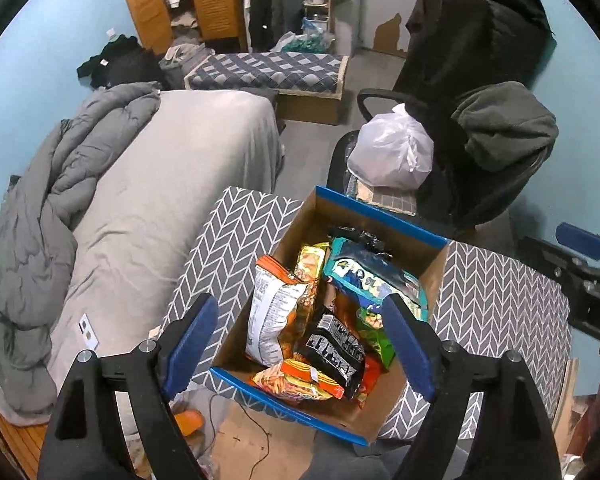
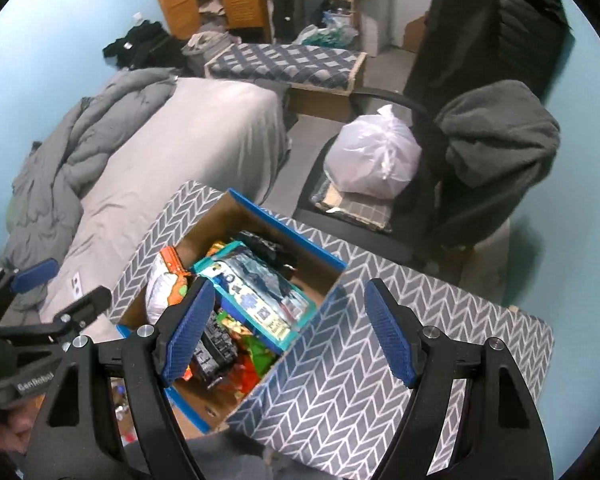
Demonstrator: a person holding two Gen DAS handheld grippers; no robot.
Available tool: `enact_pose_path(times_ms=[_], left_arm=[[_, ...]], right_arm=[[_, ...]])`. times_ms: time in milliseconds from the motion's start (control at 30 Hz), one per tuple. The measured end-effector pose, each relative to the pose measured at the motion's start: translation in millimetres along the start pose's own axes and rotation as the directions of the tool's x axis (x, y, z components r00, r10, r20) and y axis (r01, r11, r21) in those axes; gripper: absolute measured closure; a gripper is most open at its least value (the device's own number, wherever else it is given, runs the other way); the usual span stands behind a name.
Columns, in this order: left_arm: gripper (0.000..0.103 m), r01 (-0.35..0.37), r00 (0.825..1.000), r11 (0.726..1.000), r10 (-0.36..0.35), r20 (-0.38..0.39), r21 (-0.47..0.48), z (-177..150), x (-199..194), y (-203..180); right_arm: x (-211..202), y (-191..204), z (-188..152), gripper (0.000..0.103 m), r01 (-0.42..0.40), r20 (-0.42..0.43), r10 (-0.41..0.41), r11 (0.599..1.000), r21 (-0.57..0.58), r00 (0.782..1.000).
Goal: Organize snacks
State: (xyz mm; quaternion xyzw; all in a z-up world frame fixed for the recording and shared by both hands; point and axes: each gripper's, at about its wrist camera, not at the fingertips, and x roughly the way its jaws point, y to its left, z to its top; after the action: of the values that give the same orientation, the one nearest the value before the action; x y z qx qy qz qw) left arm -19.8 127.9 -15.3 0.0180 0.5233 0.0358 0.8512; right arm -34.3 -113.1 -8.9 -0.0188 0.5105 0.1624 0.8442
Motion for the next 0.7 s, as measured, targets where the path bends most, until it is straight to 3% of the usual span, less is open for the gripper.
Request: enact_pose_path(times_ms=[700], left_arm=[[0.018,0.023,1.0,1.0,-0.024,-0.011,-0.012,-5.5,-12.0,-20.7]], right_arm=[[-15.4,-13.1,-29.7,0.026,0.016,-0.007,-0.015,0.999,0.033,1.0]])
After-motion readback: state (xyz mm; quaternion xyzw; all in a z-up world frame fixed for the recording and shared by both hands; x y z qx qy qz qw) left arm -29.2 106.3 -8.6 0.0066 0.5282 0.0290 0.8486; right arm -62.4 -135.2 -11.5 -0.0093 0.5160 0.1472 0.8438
